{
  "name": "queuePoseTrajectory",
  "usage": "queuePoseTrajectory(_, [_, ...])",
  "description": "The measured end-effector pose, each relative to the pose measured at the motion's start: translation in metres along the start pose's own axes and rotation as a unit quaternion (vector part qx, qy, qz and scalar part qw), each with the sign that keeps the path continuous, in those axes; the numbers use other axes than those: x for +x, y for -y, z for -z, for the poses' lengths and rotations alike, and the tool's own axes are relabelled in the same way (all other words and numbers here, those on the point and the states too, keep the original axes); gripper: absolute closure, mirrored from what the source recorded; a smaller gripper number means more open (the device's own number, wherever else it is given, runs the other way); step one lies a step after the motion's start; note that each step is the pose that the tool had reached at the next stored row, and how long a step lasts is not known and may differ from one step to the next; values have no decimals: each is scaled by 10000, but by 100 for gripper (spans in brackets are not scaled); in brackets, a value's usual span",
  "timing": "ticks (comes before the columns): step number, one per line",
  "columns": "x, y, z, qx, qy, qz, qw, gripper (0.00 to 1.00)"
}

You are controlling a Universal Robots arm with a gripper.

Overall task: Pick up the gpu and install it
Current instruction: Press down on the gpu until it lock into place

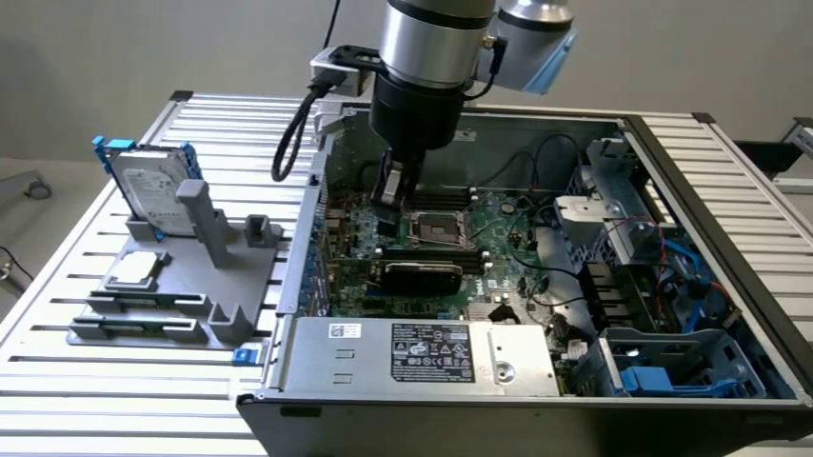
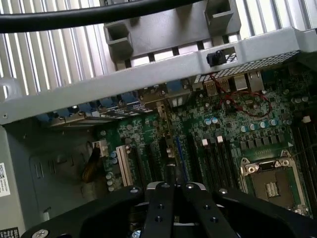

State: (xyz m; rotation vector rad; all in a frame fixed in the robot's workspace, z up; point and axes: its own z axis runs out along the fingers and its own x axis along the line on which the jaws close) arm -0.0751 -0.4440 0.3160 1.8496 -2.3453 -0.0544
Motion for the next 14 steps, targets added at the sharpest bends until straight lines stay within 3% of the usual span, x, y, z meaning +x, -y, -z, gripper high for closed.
queuePoseTrajectory(4, [-24,109,46,3,41,5,10000,89])
queuePoseTrajectory(7, [-27,126,51,54,108,8,9999,89])
queuePoseTrajectory(14, [-28,127,54,60,113,9,9999,89])
